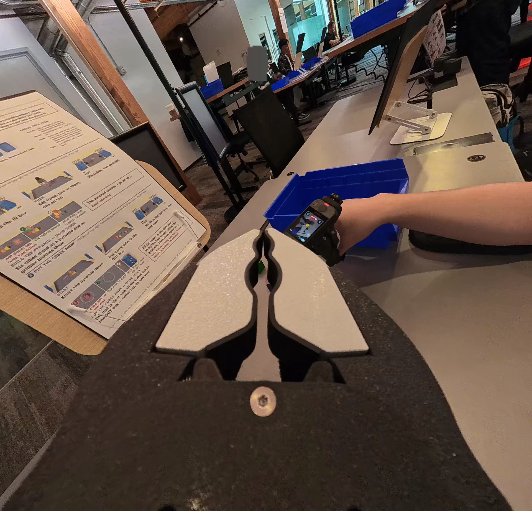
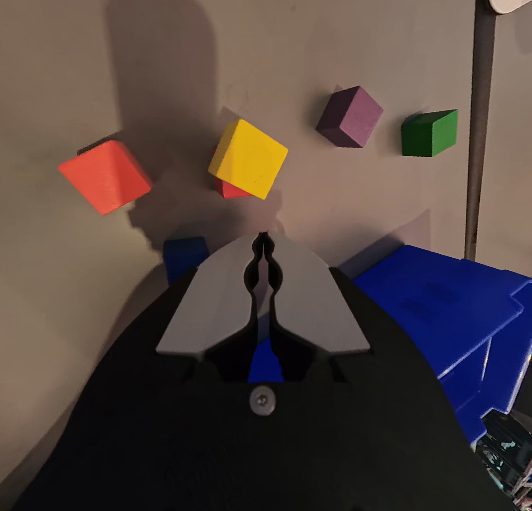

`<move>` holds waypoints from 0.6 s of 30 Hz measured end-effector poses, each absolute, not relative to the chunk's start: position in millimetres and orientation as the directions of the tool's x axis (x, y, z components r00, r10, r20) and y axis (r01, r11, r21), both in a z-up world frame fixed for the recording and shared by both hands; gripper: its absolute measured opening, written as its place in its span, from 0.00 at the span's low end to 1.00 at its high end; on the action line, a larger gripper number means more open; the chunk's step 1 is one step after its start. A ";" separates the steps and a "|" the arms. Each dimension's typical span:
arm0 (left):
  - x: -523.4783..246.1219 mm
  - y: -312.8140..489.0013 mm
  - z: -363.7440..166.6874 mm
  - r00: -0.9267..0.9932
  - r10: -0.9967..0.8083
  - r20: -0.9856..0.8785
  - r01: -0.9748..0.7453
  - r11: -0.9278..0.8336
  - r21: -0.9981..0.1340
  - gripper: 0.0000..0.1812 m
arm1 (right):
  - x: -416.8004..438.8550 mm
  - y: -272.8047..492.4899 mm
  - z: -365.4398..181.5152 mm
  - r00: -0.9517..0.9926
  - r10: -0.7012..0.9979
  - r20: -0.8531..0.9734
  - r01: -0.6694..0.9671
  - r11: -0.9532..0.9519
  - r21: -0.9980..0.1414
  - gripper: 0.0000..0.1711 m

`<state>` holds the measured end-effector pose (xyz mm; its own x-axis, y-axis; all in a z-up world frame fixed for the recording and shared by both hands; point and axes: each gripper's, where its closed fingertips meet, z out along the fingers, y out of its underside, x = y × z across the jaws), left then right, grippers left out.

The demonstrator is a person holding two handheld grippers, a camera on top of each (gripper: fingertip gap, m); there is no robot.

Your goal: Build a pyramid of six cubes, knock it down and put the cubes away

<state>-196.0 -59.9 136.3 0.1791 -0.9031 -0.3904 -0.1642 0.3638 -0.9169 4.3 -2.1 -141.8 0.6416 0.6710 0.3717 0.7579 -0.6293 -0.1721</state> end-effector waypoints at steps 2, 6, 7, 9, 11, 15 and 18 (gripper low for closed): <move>-195.9 -59.5 135.3 0.178 -0.903 -0.391 -0.170 0.363 -0.916 0.00 | 1.6 -3.9 -143.4 0.646 0.679 0.347 0.757 -0.629 -0.178 0.01; -195.6 -59.8 135.2 0.176 -0.904 -0.390 -0.171 0.362 -0.916 0.00 | -4.9 1.4 -141.9 0.644 0.678 0.353 0.760 -0.618 -0.200 0.01; -195.3 -59.8 135.2 0.175 -0.904 -0.389 -0.171 0.362 -0.917 0.00 | -6.6 3.9 -140.4 0.636 0.679 0.366 0.767 -0.610 -0.200 0.01; -194.6 -59.7 134.8 0.175 -0.904 -0.390 -0.173 0.361 -0.916 0.00 | -23.8 13.2 -131.2 0.624 0.684 0.378 0.781 -0.563 -0.271 0.01; -193.2 -59.7 133.6 0.171 -0.905 -0.390 -0.176 0.361 -0.916 0.00 | -56.8 29.5 -112.3 0.620 0.677 0.395 0.777 -0.460 -0.431 0.01; -191.1 -58.4 129.4 0.168 -0.904 -0.393 -0.195 0.360 -0.912 0.00 | -79.2 44.4 -77.9 0.586 0.626 0.515 0.792 -0.310 -0.525 0.01; -190.7 -58.3 128.8 0.167 -0.902 -0.398 -0.200 0.365 -0.909 0.00 | -72.9 38.3 -67.8 0.624 0.625 0.469 0.756 -0.332 -0.564 0.01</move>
